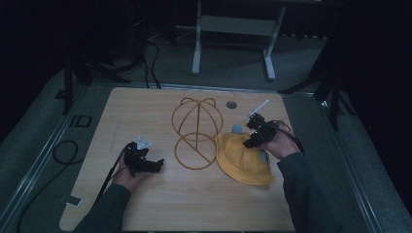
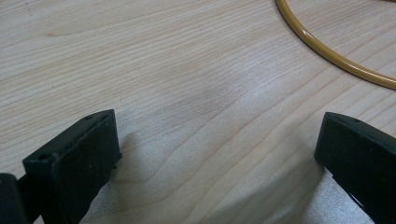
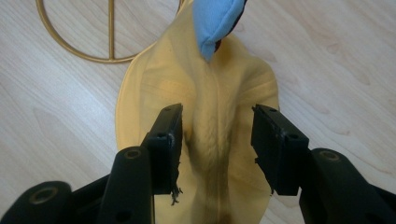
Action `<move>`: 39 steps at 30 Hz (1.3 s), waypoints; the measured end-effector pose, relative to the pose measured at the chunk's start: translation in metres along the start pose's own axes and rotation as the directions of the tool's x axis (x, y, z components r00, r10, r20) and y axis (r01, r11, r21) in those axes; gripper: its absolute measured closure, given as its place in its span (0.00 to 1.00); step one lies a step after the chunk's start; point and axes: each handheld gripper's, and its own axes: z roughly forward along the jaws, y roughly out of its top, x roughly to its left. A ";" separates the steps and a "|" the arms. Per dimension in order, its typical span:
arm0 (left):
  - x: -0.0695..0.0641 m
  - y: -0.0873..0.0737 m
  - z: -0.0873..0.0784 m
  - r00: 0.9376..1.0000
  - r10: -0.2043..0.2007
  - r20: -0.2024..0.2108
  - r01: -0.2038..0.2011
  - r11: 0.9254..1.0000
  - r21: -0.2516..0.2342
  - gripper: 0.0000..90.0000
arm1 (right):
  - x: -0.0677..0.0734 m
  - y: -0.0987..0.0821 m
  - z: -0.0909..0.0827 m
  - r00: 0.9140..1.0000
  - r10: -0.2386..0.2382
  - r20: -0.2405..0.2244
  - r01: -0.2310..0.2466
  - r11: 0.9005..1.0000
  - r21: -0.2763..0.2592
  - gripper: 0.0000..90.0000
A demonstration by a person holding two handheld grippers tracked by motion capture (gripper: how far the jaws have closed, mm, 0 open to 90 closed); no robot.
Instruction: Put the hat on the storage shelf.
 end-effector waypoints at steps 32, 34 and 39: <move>0.000 0.000 0.000 1.000 0.001 0.001 -0.001 1.000 0.000 0.00 | -0.012 0.023 0.001 0.997 -0.062 -0.041 0.068 0.981 0.184 0.91; 0.000 0.000 0.000 1.000 0.001 0.001 -0.001 1.000 0.000 0.00 | -0.013 0.023 -0.003 0.998 -0.062 -0.033 0.067 0.983 0.171 0.91; 0.000 0.000 0.000 1.000 0.001 0.001 -0.001 1.000 0.000 0.00 | -0.019 0.023 -0.016 0.999 -0.046 -0.017 0.047 0.990 0.135 0.91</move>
